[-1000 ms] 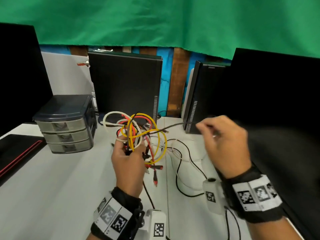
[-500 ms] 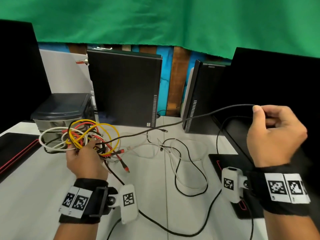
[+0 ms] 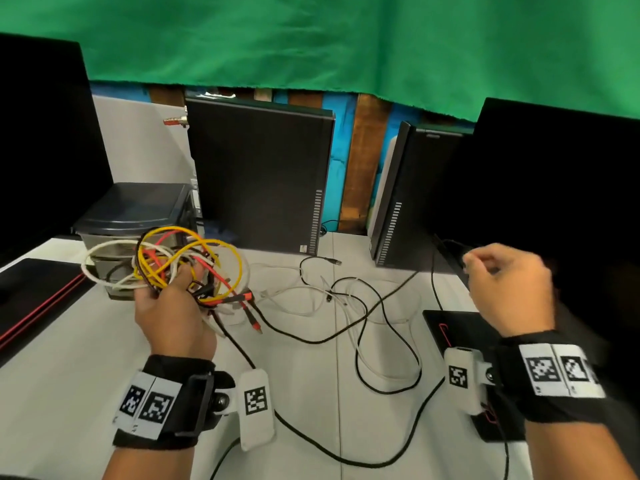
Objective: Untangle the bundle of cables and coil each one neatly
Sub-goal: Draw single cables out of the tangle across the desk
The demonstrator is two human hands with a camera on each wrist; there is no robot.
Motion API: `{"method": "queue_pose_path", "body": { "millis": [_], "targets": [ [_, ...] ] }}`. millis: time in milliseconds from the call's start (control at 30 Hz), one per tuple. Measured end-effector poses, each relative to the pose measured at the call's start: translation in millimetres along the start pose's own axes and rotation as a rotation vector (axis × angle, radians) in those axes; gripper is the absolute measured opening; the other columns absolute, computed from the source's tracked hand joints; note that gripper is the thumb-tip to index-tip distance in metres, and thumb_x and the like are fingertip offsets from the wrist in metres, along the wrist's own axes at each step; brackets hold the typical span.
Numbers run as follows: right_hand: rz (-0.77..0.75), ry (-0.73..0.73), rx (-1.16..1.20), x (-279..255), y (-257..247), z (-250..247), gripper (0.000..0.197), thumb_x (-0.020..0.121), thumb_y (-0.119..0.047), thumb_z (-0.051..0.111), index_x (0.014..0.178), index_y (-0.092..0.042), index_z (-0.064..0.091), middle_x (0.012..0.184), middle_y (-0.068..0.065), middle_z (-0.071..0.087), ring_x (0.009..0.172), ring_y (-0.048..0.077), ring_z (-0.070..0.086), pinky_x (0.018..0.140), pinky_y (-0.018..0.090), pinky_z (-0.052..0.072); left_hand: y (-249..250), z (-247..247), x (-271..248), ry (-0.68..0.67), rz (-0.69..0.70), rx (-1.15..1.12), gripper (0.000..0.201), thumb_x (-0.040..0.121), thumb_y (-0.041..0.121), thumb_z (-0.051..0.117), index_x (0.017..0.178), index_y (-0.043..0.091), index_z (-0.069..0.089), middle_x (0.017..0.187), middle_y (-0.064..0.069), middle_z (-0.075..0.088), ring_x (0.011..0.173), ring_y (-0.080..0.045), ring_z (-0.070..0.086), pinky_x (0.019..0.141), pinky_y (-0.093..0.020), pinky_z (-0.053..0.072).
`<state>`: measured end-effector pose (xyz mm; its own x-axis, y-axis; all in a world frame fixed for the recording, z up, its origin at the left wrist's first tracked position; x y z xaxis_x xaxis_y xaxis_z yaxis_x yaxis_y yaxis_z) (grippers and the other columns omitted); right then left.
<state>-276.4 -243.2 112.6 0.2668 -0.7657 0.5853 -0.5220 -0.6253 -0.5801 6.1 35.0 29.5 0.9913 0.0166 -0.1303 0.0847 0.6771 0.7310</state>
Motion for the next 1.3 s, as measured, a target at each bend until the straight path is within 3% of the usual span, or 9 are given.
{"method": "queue_pose_path", "body": {
  "millis": [100, 300, 400, 467, 567, 633, 800, 900, 1300],
  "targets": [
    [0.149, -0.069, -0.021, -1, 20, 15, 0.014, 0.094, -0.017, 0.061, 0.084, -0.018, 0.071, 0.066, -0.004, 0.067, 0.067, 0.018, 0.065, 0.062, 0.026, 0.049, 15, 11, -7, -0.100, 0.047, -0.041, 0.035, 0.091, -0.002, 0.061, 0.113, 0.024, 0.068, 0.118, -0.009, 0.072, 0.105, -0.024, 0.072, 0.091, -0.047, 0.057],
    [-0.053, -0.307, -0.214, -23, -32, 26, 0.028, 0.092, -0.049, 0.060, 0.113, -0.033, 0.071, 0.106, -0.008, 0.074, 0.101, 0.022, 0.068, 0.089, 0.038, 0.055, 29, 29, -26, -0.249, 0.061, -0.125, 0.036, 0.098, 0.004, 0.055, 0.127, 0.024, 0.061, 0.122, -0.003, 0.070, 0.112, -0.023, 0.068, 0.099, -0.049, 0.053],
    [-0.221, -0.674, -0.221, -72, -73, 56, 0.042, 0.093, -0.062, 0.052, 0.121, -0.035, 0.067, 0.104, -0.010, 0.074, 0.093, 0.010, 0.067, 0.087, 0.031, 0.054, 23, 36, -36, -0.263, -0.003, -0.173, 0.039, 0.101, 0.012, 0.054, 0.139, 0.022, 0.054, 0.129, -0.004, 0.068, 0.114, -0.022, 0.067, 0.098, -0.047, 0.054],
    [-0.234, -0.930, -0.007, -109, -95, 79, 0.047, 0.091, -0.066, 0.051, 0.123, -0.034, 0.065, 0.106, -0.011, 0.073, 0.080, 0.001, 0.066, 0.086, 0.032, 0.056, 18, 41, -43, -0.305, -0.070, -0.205, 0.041, 0.102, 0.021, 0.052, 0.143, 0.021, 0.051, 0.137, -0.008, 0.062, 0.115, -0.022, 0.066, 0.098, -0.044, 0.054],
    [-0.052, -1.124, 0.371, -138, -110, 95, 0.035, 0.094, -0.052, 0.059, 0.116, -0.026, 0.067, 0.100, 0.000, 0.074, 0.063, 0.021, 0.070, 0.072, 0.042, 0.061, 11, 46, -55, -0.327, -0.129, -0.219, 0.054, 0.099, 0.034, 0.052, 0.149, 0.014, 0.042, 0.145, -0.013, 0.054, 0.126, -0.028, 0.059, 0.099, -0.042, 0.053],
    [0.034, -1.154, 0.530, -141, -111, 95, 0.023, 0.097, -0.036, 0.063, 0.107, -0.016, 0.069, 0.092, 0.010, 0.075, 0.061, 0.037, 0.067, 0.056, 0.040, 0.057, 7, 47, -59, -0.329, -0.163, -0.217, 0.061, 0.096, 0.038, 0.053, 0.150, 0.012, 0.040, 0.143, -0.014, 0.054, 0.124, -0.031, 0.057, 0.099, -0.043, 0.050],
    [-0.019, -1.106, 0.632, -133, -110, 93, 0.020, 0.100, -0.021, 0.058, 0.091, -0.007, 0.070, 0.083, 0.011, 0.075, 0.044, 0.010, 0.050, 0.047, 0.019, 0.042, -8, 50, -63, -0.376, -0.263, -0.187, 0.053, 0.102, 0.042, 0.043, 0.144, 0.011, 0.049, 0.141, -0.020, 0.056, 0.120, -0.030, 0.059, 0.101, -0.044, 0.048],
    [-0.039, -1.056, 0.627, -132, -109, 95, 0.022, 0.101, -0.023, 0.057, 0.090, -0.011, 0.071, 0.079, 0.007, 0.074, 0.045, 0.014, 0.053, 0.050, 0.022, 0.044, -14, 51, -66, -0.443, -0.349, -0.173, 0.050, 0.103, 0.043, 0.040, 0.140, 0.013, 0.055, 0.136, -0.017, 0.061, 0.125, -0.034, 0.058, 0.109, -0.047, 0.044],
    [-0.023, -0.891, 0.690, -120, -114, 77, 0.029, 0.097, -0.025, 0.063, 0.078, -0.005, 0.070, 0.067, 0.014, 0.068, 0.044, 0.010, 0.048, 0.049, 0.024, 0.042, -27, 46, -77, -0.476, -0.355, -0.065, 0.045, 0.098, 0.040, 0.053, 0.137, 0.020, 0.057, 0.125, -0.012, 0.069, 0.102, -0.025, 0.070, 0.089, -0.043, 0.055]
  ]
}}
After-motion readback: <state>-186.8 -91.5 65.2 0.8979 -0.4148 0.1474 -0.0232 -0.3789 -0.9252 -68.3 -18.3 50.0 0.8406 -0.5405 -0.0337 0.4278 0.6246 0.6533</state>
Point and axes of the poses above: each hand's wrist, its own x-axis towards the middle knuckle, its own z-axis out of the palm, y = z × x, the point moved 4 cm from there along x, towards the middle knuckle
